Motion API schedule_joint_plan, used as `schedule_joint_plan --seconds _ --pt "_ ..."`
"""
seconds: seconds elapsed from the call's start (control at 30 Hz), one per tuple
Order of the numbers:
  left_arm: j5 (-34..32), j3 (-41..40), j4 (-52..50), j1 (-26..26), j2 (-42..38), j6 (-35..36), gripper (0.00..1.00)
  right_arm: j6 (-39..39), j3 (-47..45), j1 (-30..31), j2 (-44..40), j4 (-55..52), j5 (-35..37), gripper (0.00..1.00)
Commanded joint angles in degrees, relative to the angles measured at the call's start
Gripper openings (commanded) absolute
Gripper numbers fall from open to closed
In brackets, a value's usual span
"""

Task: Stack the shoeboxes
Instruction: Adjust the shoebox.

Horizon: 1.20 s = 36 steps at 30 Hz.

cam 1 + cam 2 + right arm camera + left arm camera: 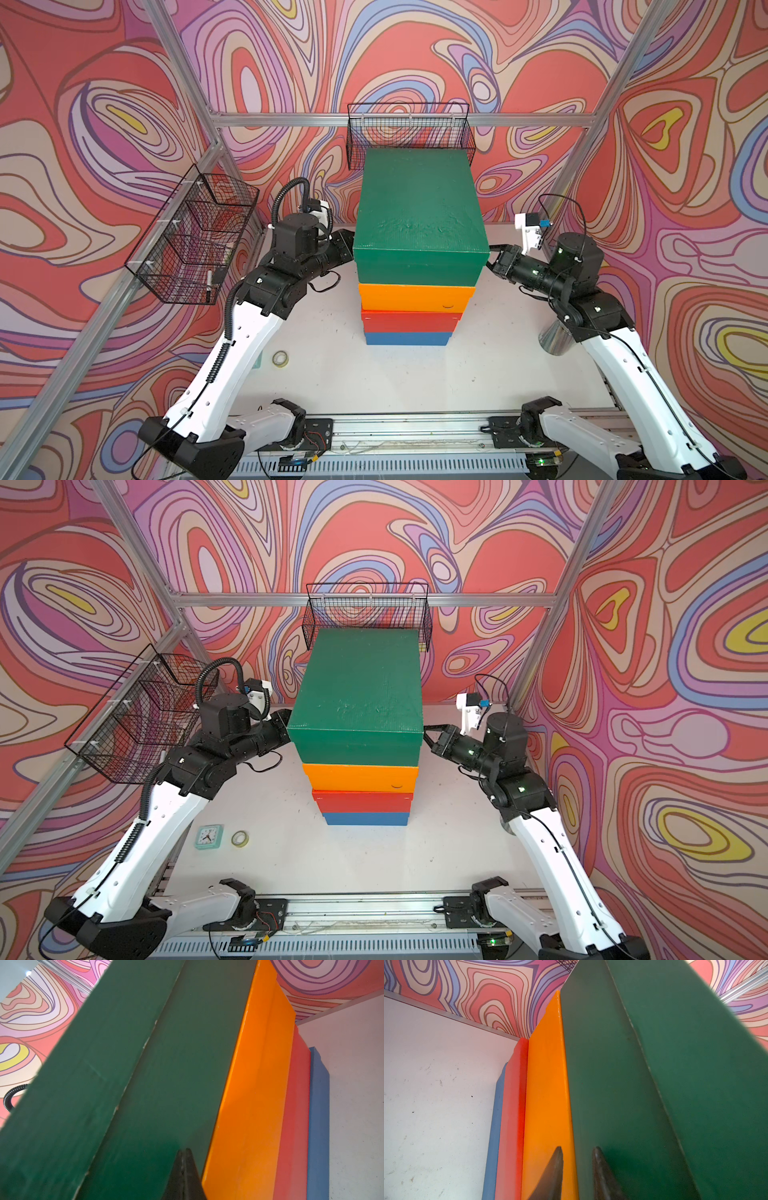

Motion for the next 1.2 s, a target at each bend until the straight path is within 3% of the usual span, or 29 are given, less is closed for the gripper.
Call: schedule_joint_plan --seconds 0.0,0.37,0.53,0.7,0.9,1.17 --pt "2.66 0.78 -0.06 -0.58 0.35 1.11 0.28 -0.10 -0.71 0.91 -0.43 0.18 -1.73 0.00" --pt "1.93 1.55 -1.14 -0.64 0.83 1.46 0.34 -1.53 0.25 0.85 -0.60 -1.67 -0.11 0.00" --pt "0.38 1.75 -2.21 -0.44 -1.09 2.17 0.45 -4.37 1.45 0.83 -2.20 -5.78 6.41 0.00" --pt "-4.22 1.45 -4.90 0.52 -4.22 4.18 0.47 -6.57 2.33 0.85 -3.24 -8.83 10.86 0.00" --pt "-6.85 0.27 -5.44 1.28 -7.00 4.71 0.46 -5.96 1.89 0.86 -2.25 -7.52 8.59 0.00" --pt "-3.87 0.44 -5.01 1.35 -4.87 3.49 0.43 -4.13 3.99 0.92 -0.30 -5.00 2.87 0.00"
